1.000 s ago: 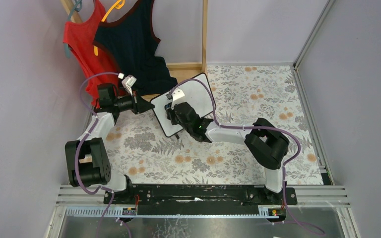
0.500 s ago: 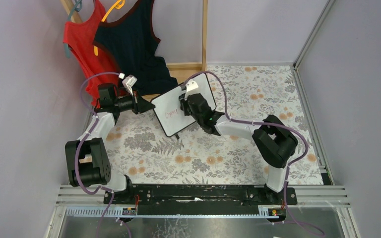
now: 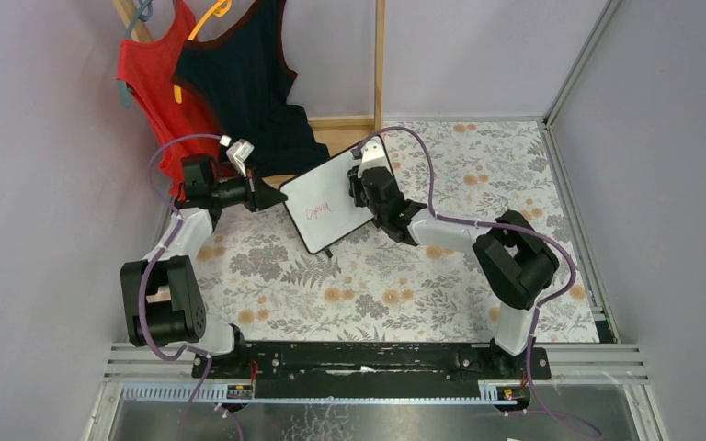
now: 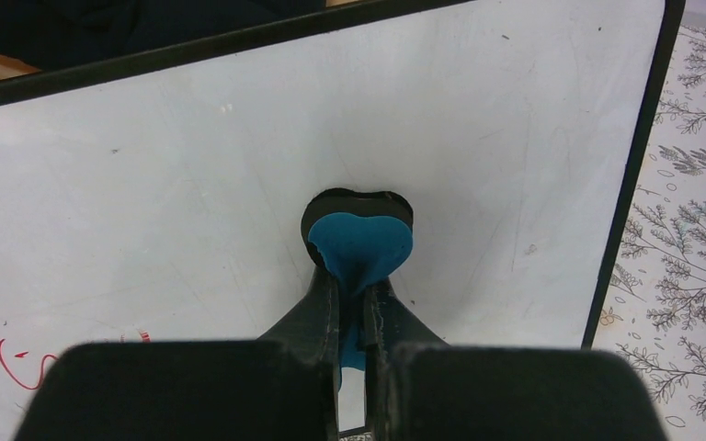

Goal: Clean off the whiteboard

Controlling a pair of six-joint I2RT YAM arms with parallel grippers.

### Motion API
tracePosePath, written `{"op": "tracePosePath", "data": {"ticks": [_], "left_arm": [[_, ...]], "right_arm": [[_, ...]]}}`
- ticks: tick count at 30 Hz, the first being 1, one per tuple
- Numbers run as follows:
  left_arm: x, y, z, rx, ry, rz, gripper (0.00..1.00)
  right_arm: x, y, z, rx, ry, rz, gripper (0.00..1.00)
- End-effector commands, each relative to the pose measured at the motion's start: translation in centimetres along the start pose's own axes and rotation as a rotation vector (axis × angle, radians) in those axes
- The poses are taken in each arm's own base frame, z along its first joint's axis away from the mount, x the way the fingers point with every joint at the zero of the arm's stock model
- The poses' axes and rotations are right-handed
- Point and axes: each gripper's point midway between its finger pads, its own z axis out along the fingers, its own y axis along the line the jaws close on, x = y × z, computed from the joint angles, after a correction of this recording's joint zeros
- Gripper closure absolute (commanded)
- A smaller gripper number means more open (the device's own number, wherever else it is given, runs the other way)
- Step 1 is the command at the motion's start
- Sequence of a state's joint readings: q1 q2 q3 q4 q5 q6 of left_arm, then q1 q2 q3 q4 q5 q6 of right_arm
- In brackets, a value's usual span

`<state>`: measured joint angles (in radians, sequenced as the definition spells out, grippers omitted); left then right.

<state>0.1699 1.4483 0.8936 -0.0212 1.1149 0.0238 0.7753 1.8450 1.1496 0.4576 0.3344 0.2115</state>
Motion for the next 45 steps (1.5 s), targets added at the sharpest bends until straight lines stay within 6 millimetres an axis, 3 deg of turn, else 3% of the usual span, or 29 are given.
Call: {"op": "tracePosePath", "data": {"ticks": [1,7,14,26,31,37,45], "left_arm": [[-1.0,-0.4,-0.3,0.003,-0.014,0.076,1.0],[-1.1,-0.4,-0.3,0.003,-0.015,0.073,1.0],[-1.0,-0.4,-0.3,0.003,-0.014,0.071,1.0],[-1.0,-0.3,-0.3,-0.001,-0.013,0.069,1.0],[-1.0,-0.3,-0.2,0.001,-0.014,0.07,1.0],[-1.0,-0.4,-0.3,0.0,-0.015,0.072,1.0],[-1.1,-0.4,-0.3,0.001,-0.014,0.074,1.0]], "right_arm": [[-1.0,3.0,-0.8,-0.058,-0.04,0.032,1.0],[-1.0,8.1,-1.9,-0.145,-0.059,0.032,1.0],[-1.1,12.8,-3.2,-0.238,-0.071,0.037,1.0],[0.0,17.5,-4.1,-0.385,-0.065,0.051,1.0],[1.0,17.6,-3.2,-0.359,-0.041,0.033,1.0],[1.3,16.2,-2.9,-0.287,-0.038,-0.003,1.0],[1.3,12.0,-2.4,-0.155,-0.043,-0.062,1.0]]}}
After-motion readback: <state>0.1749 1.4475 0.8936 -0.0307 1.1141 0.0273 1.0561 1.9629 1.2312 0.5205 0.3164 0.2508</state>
